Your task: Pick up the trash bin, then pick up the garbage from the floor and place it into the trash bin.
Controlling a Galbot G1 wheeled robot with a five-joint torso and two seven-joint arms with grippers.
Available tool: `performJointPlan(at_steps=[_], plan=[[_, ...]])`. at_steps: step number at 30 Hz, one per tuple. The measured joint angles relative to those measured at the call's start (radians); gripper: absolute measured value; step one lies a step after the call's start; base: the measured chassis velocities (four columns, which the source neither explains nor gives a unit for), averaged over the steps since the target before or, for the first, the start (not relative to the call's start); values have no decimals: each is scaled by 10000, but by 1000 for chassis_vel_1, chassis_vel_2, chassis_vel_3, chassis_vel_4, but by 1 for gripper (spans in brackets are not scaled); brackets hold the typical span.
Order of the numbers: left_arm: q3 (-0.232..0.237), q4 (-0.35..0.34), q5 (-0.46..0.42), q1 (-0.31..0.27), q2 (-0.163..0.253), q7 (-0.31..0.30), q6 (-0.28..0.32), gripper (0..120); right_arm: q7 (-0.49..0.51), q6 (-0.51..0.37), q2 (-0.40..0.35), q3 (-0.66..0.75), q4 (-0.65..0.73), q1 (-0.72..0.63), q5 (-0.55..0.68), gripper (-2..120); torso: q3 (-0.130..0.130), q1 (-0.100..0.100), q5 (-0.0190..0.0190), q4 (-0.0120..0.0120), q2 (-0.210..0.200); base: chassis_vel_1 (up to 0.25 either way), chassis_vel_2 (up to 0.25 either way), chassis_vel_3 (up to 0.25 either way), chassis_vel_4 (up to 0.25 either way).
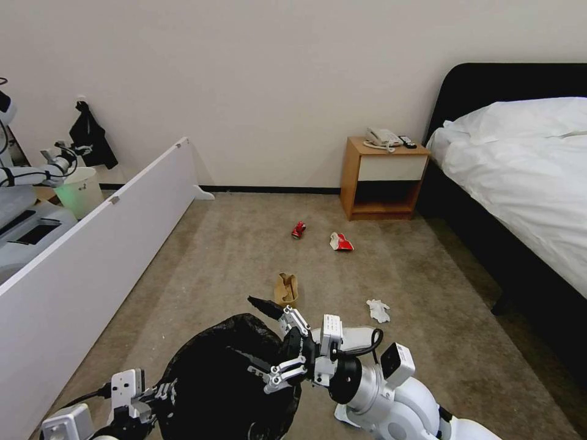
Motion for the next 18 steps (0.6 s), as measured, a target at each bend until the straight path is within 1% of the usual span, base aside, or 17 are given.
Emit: performJointPlan(at_steps=[5, 6, 7, 8, 10, 11, 12, 14, 15, 16, 17, 18], plan=[[-33, 0, -8, 14, 6, -98, 11, 4, 476, 25, 68, 628, 120, -172, -52, 100, 0, 0, 0, 2, 0, 0, 0, 0, 0], [-68, 0, -20, 29, 7, -140, 12, 4, 1173, 18, 68, 1174, 204, -388, -180, 100, 0, 0, 0, 3, 0, 0, 0, 0, 0], [-93, 0, -28, 30, -2, -172, 12, 4, 1500, -66, 41, 1565, 251, -550, -228, 100, 0, 0, 1, 1, 0, 0, 0, 0, 0], [-93, 0, -28, 30, -2, -172, 12, 4, 1500, -66, 41, 1565, 251, -550, -228, 100, 0, 0, 1, 1, 0, 0, 0, 0, 0], [-152, 0, -9, 23, -64, -208, 12, 4, 2290, -685, -70, 2761, 416, -1182, -308, 100, 0, 0, 1, 1, 0, 0, 0, 0, 0], [-152, 0, -9, 23, -64, -208, 12, 4, 2290, -685, -70, 2761, 416, -1182, -308, 100, 0, 0, 1, 1, 0, 0, 0, 0, 0], [-186, 0, 9, 15, -90, -211, 13, 4, 2828, -1016, -126, 3511, 553, -1710, -408, 100, 0, 0, 1, -1, 0, 0, 0, 0, 0], [-194, 0, 17, 13, -93, -211, 12, 4, 2976, -1087, -133, 3689, 588, -1841, -461, 100, 0, 0, 1, -2, 0, 0, 0, 0, 0], [-232, 0, 36, -11, -91, -211, 12, 4, 3541, -1359, -144, 4333, 707, -2356, -703, 100, 0, 0, 2, -3, 0, 0, 0, 0, 0], [-259, 0, 50, -33, -84, -212, 10, 4, 3842, -1555, -145, 4781, 785, -2732, -886, 100, 0, 0, 2, -1, 1, 0, 0, 0, 0], [-259, 0, 50, -33, -84, -212, 10, 4, 3842, -1555, -145, 4781, 785, -2732, -886, 100, 0, 0, 2, -1, 1, 0, 0, 0, 0], [-289, 0, 86, -60, -75, -212, -2, 4, 4267, -1828, -119, 5298, 858, -3146, -1176, 100, 0, 0, 0, -2, 0, 0, 0, 0, 0]])
